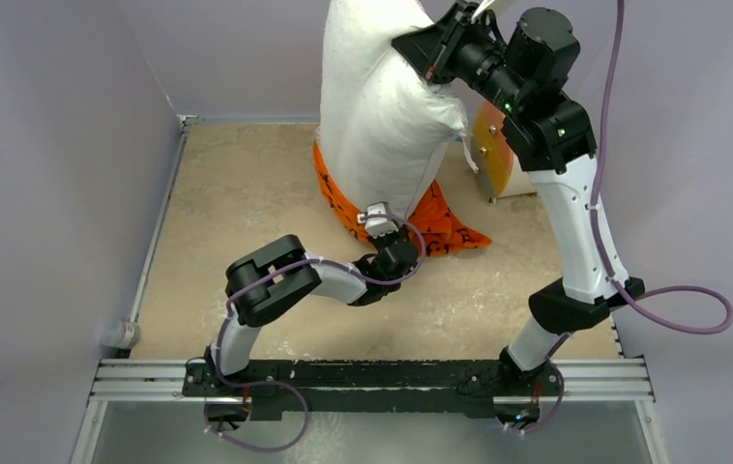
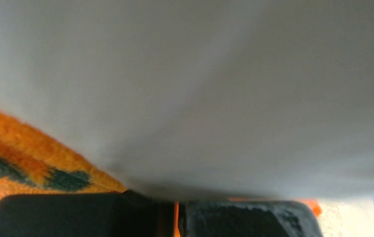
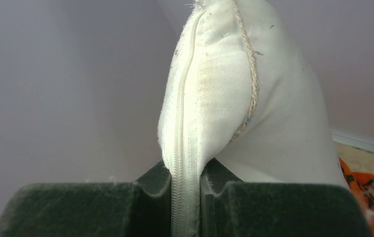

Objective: Remove the pillowcase from the pillow
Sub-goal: Remove the pillow from the pillowcase.

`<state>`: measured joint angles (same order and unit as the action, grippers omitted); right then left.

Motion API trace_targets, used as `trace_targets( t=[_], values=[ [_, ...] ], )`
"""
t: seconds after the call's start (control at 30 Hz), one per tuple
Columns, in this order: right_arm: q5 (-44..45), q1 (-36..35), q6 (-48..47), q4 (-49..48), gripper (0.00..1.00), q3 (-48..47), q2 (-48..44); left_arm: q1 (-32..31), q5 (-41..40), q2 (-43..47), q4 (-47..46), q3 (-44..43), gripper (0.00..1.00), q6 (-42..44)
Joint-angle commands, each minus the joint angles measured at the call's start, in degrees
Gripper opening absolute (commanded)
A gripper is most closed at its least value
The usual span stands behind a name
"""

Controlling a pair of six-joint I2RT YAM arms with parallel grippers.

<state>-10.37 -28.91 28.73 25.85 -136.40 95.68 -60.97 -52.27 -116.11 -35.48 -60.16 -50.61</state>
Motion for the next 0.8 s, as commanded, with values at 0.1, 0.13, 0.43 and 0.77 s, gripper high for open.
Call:
trace_targets(
  t=[0.1, 0.13, 0.43, 0.77],
  values=[
    [-7.4, -0.2, 9.8, -34.3, 0.00, -10.0, -6.3, 4.6, 8.0, -7.8, 11.2, 7.4, 0.00, -9.3],
    [-7.7, -0.2, 10.6, -35.3, 0.00, -10.6, -6.6, 4.8, 8.2, -8.2, 11.2, 7.9, 0.00, -9.7],
    [-6.3, -0.2, 8.1, -39.5, 0.00, -9.2, -13.4, 7.7, 10.5, -8.0, 11.2, 12.1, 0.00, -14.3],
    [-6.7, -0.2, 4.3, -42.6, 0.00, -5.8, -23.5, 10.8, 11.5, -7.2, 12.3, 13.1, 0.00, -15.1]
  ],
)
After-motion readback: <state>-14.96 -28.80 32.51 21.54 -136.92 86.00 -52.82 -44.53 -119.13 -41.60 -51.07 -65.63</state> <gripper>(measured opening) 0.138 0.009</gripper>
